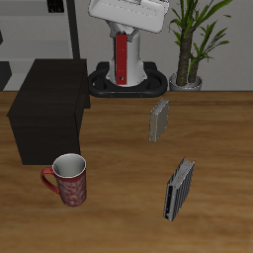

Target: Place the red book flat on top of the shelf

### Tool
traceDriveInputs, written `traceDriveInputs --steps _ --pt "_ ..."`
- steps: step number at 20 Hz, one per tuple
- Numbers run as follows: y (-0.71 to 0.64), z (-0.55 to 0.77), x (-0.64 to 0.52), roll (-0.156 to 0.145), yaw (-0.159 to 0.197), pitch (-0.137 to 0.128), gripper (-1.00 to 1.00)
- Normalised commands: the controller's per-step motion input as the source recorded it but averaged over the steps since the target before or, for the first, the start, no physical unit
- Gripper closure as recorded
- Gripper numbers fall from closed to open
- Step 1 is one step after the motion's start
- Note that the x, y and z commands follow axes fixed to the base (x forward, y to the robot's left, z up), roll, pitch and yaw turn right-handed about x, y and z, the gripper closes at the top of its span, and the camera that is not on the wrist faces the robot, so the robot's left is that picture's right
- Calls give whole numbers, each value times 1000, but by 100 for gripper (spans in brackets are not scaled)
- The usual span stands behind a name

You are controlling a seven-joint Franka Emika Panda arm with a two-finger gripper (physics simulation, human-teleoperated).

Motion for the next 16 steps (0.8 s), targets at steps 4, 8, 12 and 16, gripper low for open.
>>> traceDriveInputs --steps 4,8,12,16 --pt "54 193 -138 -84 61 -38 100" --pt "-106 454 -198 -180 47 -53 100" --pt "-238 247 -90 -115 21 -32 100" --pt "-424 153 -61 -149 49 -37 100"
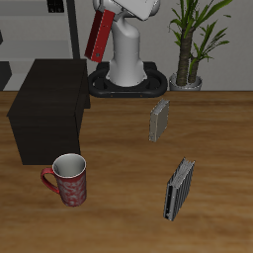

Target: Place the red book flat on top of the shelf

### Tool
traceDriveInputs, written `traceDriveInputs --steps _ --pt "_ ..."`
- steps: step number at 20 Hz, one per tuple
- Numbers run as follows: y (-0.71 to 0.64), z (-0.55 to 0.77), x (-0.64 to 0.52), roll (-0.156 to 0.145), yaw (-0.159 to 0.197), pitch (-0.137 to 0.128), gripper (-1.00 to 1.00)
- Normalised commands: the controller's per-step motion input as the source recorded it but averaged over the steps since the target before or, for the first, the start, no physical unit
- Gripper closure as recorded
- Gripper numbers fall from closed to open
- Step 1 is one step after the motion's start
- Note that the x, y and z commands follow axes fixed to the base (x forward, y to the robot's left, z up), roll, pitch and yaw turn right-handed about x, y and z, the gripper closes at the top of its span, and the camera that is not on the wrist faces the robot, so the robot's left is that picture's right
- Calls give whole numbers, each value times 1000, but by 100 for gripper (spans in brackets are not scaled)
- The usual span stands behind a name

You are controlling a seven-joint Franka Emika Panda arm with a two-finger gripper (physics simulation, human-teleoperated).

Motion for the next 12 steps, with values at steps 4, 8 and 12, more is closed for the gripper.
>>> traceDriveInputs --steps 4,8,12 --pt "-455 54 -39 -145 26 -16 100" --pt "-546 104 -40 -198 -5 -41 100" --pt "-346 69 -34 -113 19 -34 100"
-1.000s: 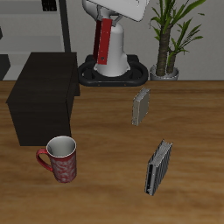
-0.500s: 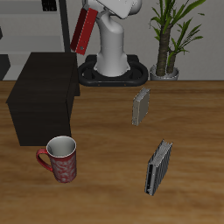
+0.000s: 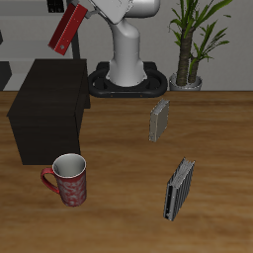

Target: Place the red book flat on top of the shelf

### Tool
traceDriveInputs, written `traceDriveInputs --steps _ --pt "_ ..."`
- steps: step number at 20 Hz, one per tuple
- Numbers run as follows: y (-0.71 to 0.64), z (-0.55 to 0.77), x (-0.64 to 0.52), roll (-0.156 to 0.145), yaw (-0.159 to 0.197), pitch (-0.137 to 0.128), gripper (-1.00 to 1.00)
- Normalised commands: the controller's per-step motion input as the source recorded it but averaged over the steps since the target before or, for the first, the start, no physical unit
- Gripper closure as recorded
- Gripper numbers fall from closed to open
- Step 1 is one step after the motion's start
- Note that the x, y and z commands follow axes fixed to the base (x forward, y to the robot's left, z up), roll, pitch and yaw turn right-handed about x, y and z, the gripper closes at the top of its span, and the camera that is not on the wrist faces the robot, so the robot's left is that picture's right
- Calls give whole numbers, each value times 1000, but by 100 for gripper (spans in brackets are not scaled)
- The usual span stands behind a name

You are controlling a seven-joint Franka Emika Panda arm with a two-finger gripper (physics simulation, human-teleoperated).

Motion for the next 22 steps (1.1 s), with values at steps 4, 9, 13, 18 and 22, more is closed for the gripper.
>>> traceDriveInputs --steps 4,9,13,18,22 --pt "-423 30 52 -182 1 -57 100" --pt "-288 -140 145 -124 8 -16 100" --pt "-188 -188 160 -85 -10 -13 100" --pt "-128 -182 186 -59 2 12 100" --pt "-52 -145 124 -101 -13 -12 100"
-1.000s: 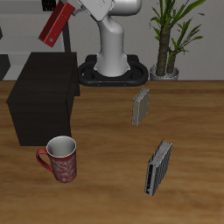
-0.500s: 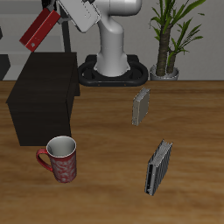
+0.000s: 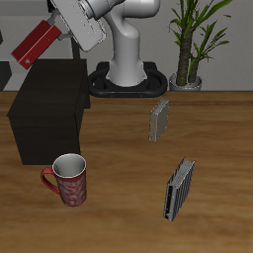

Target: Place the red book flat on top of the shelf

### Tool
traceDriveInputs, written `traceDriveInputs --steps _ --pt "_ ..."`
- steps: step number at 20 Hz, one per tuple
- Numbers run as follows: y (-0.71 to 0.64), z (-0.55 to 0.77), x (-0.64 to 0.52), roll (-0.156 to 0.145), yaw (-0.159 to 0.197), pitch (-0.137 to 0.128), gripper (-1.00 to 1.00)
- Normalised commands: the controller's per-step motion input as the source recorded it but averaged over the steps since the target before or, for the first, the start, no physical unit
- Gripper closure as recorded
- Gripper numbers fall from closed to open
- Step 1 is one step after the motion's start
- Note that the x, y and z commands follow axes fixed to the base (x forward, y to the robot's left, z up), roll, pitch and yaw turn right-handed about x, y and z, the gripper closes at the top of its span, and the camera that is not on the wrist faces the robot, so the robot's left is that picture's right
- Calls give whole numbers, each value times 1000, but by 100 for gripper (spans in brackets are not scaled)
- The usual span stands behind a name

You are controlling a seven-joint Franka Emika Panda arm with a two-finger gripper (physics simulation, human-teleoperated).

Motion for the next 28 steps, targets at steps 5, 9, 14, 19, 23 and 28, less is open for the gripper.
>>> traceDriveInputs --steps 5,9,14,19,23,28 --pt "-54 -241 183 2 -33 64 100" --pt "108 -261 166 2 -20 38 100" --pt "214 -186 143 8 -29 19 100" --pt "49 -281 314 18 -78 95 100" --pt "70 -503 416 103 -117 226 -100" --pt "299 -343 195 118 -42 125 -100"
